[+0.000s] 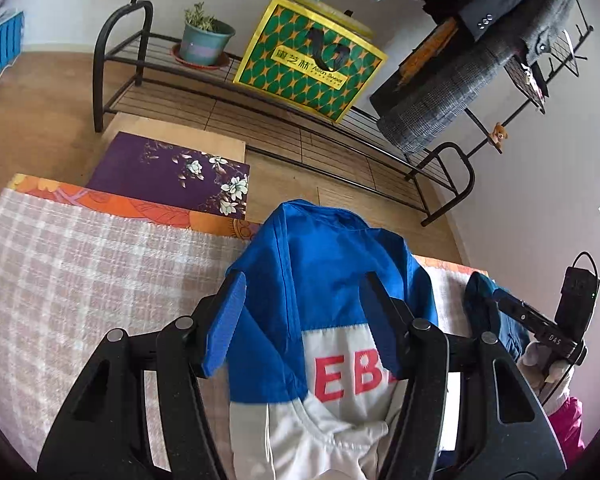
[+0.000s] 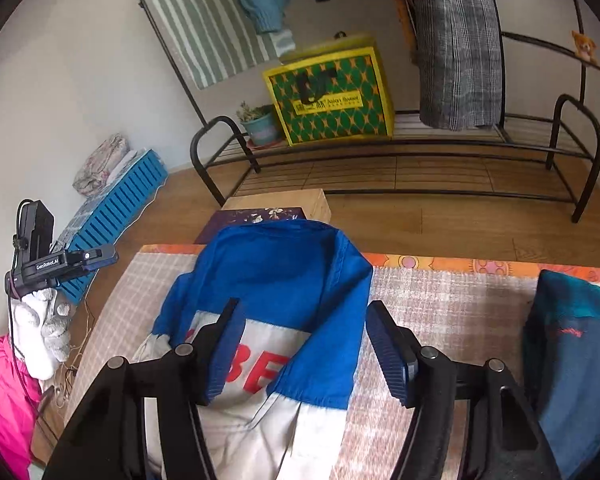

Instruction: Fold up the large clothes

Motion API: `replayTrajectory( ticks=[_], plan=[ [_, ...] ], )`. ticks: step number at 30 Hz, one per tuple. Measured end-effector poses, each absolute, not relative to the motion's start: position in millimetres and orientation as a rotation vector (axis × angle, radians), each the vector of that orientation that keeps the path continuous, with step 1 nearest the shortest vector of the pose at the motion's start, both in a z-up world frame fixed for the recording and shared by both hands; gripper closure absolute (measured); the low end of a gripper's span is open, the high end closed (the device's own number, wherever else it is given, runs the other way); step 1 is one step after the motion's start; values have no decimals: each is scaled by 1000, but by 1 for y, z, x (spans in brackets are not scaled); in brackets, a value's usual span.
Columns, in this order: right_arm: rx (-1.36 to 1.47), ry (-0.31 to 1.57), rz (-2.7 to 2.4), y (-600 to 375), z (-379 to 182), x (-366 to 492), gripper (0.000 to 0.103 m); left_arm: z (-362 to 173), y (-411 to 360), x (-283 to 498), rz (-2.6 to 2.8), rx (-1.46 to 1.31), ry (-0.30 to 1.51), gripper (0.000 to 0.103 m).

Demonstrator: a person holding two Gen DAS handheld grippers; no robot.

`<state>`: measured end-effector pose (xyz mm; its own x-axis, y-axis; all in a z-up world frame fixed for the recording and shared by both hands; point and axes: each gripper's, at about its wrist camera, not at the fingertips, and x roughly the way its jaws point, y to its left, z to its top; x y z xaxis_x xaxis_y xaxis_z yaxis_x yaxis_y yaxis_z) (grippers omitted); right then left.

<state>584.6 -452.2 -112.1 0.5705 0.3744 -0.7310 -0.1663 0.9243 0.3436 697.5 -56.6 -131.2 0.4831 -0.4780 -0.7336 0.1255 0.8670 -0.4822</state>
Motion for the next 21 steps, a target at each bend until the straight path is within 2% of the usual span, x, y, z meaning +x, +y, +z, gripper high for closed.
replayTrajectory(
  ticks=[8,17,18,19,20,21],
  plan=[
    [307,997,355,-452,-174,665,37,-194,-84,772,-368,-390,1103,42],
    [299,1054,323,-438,-215,705,38,-235,-111,791,-346,-278,1162,42],
    [285,1055,319,-433,-217,707,39,-237,-114,791,-341,-263,1155,46],
    [261,1057,315,-428,-218,708,49,-238,-116,791,-339,-254,1144,53],
    [232,1059,306,-423,-219,710,68,-239,-118,791,-347,-249,1136,76],
    [204,1057,292,-418,-220,709,77,-241,-120,791,-349,-240,1132,90]
  ],
)
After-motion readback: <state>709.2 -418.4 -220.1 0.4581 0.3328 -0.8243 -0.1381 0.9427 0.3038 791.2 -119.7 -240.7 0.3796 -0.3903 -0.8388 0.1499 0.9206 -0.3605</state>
